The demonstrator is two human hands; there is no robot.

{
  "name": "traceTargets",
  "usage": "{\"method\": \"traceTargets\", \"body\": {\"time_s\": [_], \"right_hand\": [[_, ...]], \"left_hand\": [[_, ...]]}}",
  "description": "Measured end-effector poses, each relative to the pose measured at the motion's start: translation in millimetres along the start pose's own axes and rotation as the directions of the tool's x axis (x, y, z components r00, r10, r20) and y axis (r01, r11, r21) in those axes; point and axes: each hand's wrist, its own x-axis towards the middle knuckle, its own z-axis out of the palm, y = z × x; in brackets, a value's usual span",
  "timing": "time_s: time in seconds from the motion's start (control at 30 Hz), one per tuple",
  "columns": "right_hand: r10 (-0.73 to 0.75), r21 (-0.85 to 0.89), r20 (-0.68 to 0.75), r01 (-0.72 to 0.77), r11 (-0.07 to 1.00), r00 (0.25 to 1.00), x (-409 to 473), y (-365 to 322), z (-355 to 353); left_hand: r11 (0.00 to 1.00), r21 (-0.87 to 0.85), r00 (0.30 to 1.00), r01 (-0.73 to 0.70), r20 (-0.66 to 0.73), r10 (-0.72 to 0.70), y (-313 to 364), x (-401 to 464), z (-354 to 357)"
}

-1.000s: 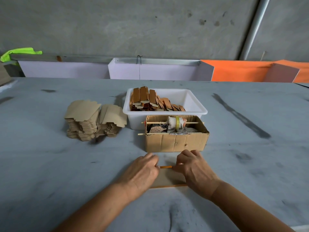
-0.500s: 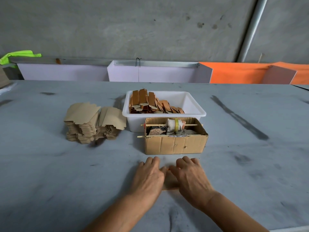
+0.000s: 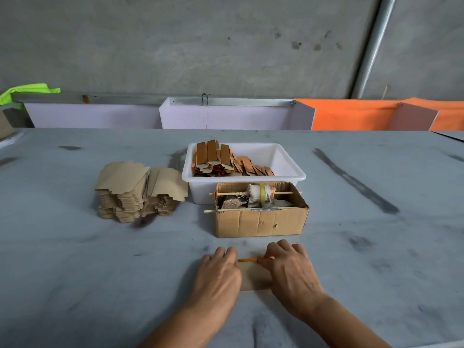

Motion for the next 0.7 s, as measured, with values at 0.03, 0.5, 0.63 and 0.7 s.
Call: {"method": "traceTargets", "body": {"time_s": [0.03,0.5,0.63,0.7], "right_hand": [[0.014,0.005,-0.002,-0.014,1.000,1.000,-1.1,1.1,0.6],[0.081,0.074,-0.031,-0.079,0.994,0.996,-9.6,17.6,11.7],[0.122,0.221,-0.094,-0.099,0.970,0.988,-16.1,16.9,11.7],[0.107,0.259,-0.108,-0.076,0.963,0.988,-21.1,19.1,9.4]], "left_hand": [[1.000,-0.018,1.000,0.012,-0.014,-0.012,-2.3,-1.3,0.7],[0.863,-0.504,0.987,-0.034,-0.155,-0.051,-34.2,-19.4,1.4],[0.848,-0.530,0.983,-0.020,-0.167,-0.081,-32.4,-3.8,-0.5],[0.856,-0.517,0.979,-0.002,-0.176,-0.104,-29.6,3.8,0.1]]}}
